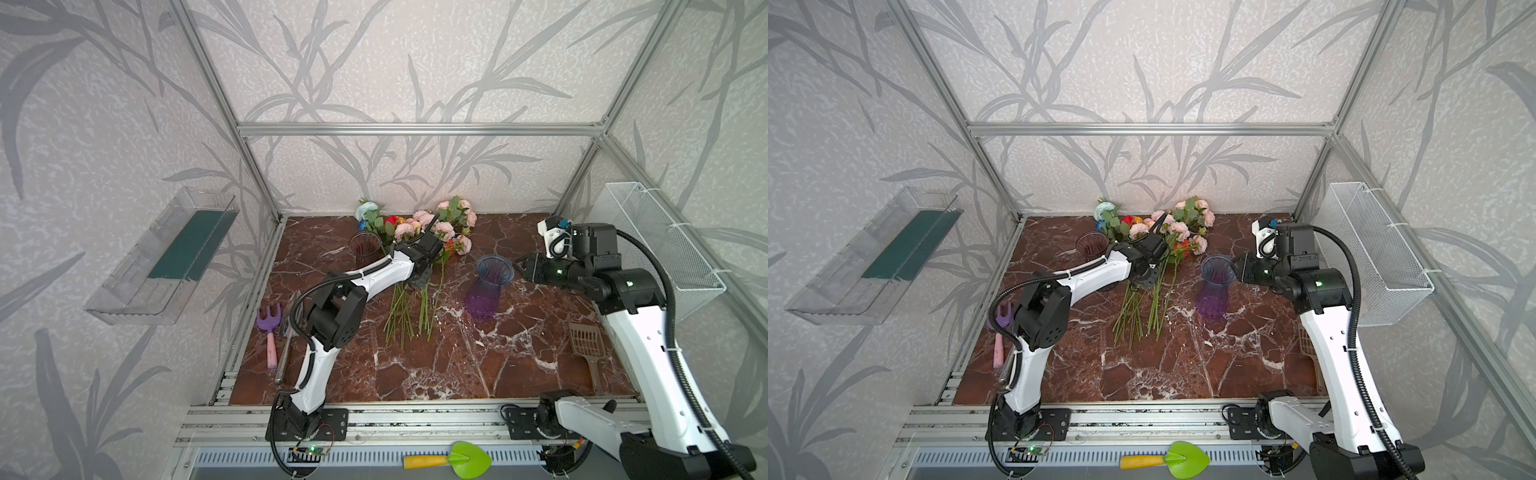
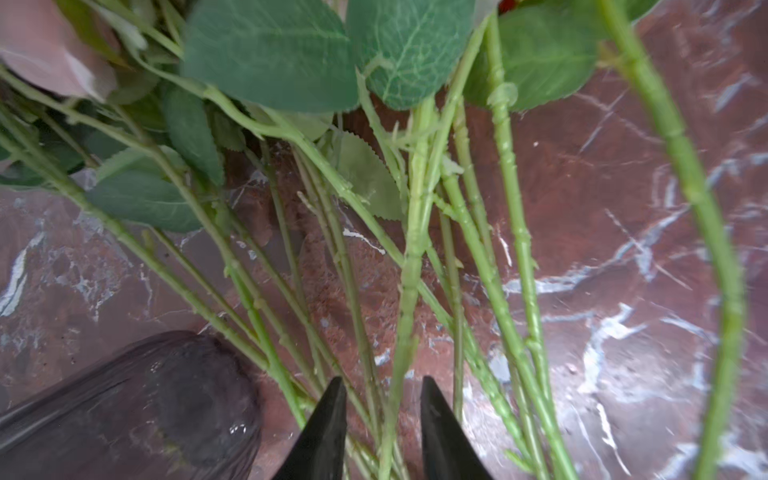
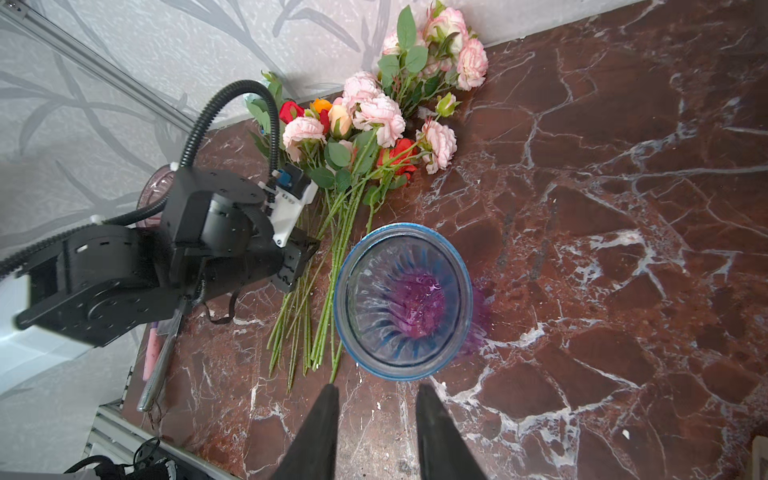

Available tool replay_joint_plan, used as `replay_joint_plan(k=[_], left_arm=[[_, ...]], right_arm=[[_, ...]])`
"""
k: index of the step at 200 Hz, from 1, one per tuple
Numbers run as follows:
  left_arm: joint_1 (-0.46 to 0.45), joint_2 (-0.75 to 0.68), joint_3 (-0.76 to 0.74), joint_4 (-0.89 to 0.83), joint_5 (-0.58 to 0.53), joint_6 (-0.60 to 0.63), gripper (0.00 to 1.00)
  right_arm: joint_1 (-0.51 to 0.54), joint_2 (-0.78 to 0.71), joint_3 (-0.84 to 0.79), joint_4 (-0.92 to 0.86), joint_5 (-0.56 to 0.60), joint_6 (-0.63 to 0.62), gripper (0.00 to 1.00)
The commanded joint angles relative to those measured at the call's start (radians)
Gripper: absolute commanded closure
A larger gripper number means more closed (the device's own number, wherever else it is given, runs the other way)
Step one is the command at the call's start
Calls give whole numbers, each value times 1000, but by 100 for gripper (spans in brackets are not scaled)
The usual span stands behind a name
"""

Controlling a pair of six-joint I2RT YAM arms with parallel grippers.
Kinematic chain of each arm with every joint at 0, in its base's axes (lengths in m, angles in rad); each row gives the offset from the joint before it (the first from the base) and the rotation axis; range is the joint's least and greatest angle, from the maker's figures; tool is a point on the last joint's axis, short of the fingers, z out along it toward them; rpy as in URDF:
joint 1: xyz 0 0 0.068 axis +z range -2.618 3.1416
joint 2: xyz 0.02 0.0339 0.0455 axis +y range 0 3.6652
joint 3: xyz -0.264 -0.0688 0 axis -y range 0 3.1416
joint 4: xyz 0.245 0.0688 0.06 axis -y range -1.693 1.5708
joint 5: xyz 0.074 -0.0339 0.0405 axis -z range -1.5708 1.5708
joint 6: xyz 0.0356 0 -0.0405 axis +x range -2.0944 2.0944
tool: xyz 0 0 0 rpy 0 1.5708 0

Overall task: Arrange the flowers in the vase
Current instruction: 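Lift a pink rose stem out of the pile with the left gripper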

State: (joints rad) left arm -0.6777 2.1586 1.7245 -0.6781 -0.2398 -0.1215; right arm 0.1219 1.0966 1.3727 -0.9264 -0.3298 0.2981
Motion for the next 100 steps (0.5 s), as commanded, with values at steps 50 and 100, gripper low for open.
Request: replay_joint_plan(k=[50, 100], left_arm=[[8, 56, 58, -59, 11, 30, 77], [11, 56, 58, -52, 42, 16, 83]], right_arm=[[10, -27, -18, 22, -12, 1, 67], [13, -35, -18, 24, -11, 1, 67]])
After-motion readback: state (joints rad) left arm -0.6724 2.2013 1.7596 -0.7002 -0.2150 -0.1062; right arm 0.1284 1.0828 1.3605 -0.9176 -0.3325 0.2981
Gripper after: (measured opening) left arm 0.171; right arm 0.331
